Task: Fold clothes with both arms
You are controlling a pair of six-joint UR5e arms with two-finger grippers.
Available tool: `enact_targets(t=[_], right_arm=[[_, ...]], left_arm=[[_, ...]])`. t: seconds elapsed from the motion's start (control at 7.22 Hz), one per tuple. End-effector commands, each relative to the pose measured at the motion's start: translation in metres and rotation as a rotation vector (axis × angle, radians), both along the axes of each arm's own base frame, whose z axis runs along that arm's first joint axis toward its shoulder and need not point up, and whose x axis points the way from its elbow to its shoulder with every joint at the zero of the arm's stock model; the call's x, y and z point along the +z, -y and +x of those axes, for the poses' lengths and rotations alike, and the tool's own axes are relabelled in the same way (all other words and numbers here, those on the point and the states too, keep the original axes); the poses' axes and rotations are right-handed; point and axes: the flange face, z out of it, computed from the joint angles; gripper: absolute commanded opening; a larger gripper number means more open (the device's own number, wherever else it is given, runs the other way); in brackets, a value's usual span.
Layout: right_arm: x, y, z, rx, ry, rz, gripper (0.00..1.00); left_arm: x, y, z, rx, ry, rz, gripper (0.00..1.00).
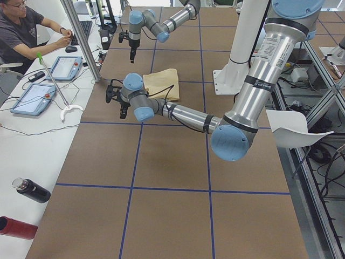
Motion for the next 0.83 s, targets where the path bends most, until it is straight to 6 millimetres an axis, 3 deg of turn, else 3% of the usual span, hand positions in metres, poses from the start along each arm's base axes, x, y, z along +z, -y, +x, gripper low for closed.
enact_targets(t=[0.0,0.14,0.28,0.55,0.69], right_arm=[[0.07,-0.006,0.07,-0.064,-0.059,0.039,1.0],[0.107,0.0,0.117,-0.019,-0.071,0.021,1.0],[0.145,-0.001,0.169,-0.004,-0.089,0.023,1.0],[0.189,0.002,0.209,-0.022,-0.142,0.031,1.0],[0.201,0.011,0.238,0.014,-0.15,0.007,1.0]], left_arm=[[0.042,-0.003,-0.028,-0.135,0.04,-0.061,0.99],[0.056,0.004,-0.047,-0.184,0.051,-0.039,0.99],[0.055,0.008,-0.078,-0.229,0.031,-0.017,0.99],[0.081,-0.008,-0.089,-0.188,0.088,0.067,0.99],[0.102,-0.005,-0.101,-0.189,0.118,0.063,1.0]])
